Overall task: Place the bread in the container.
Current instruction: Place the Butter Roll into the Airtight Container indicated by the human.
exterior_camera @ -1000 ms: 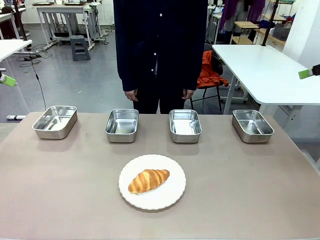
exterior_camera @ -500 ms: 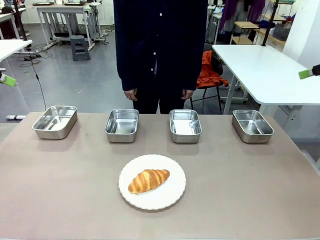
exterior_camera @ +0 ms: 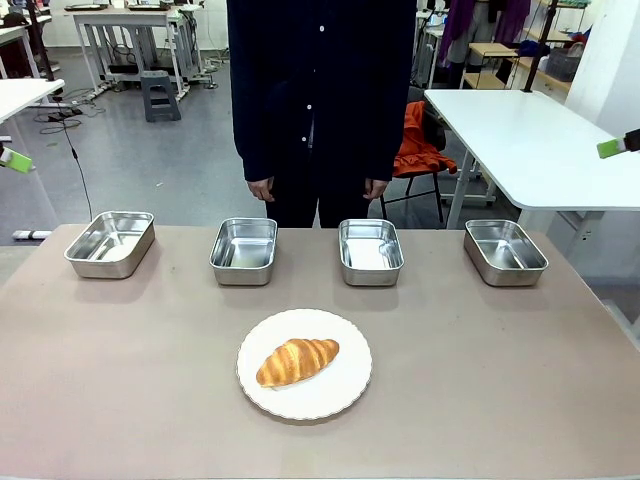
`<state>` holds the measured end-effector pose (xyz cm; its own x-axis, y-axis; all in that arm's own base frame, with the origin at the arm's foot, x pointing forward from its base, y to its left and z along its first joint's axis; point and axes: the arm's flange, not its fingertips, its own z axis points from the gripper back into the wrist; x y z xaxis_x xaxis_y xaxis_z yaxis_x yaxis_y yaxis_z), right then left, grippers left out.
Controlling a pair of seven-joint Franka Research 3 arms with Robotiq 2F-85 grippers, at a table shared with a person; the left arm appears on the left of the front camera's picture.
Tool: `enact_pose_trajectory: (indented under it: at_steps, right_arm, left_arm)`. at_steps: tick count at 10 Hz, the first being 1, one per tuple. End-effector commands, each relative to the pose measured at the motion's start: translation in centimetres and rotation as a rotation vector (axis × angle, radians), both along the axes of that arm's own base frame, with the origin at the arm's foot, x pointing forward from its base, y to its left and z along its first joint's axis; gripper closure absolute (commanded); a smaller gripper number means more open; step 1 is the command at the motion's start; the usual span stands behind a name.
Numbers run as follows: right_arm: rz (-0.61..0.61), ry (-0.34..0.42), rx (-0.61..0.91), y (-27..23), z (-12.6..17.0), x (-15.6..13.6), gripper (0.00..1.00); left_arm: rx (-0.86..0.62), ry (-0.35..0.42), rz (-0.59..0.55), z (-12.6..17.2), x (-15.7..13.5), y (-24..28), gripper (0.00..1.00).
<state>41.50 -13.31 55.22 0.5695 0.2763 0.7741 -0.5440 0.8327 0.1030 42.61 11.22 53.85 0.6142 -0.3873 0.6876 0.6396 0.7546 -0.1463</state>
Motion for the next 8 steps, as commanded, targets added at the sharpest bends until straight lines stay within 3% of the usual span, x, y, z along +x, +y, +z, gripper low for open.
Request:
enact_pose_trajectory:
  at_steps: [1,8]
  right_arm:
    - [0.005,-0.009,0.019,0.04,-0.03,0.11,0.00]
    - [0.005,-0.009,0.019,0.04,-0.03,0.11,0.00]
  left_arm:
    - [-0.005,-0.007,0.005,0.15,0.00,-0.05,0.00]
    - [-0.005,-0.007,0.005,0.15,0.00,-0.05,0.00]
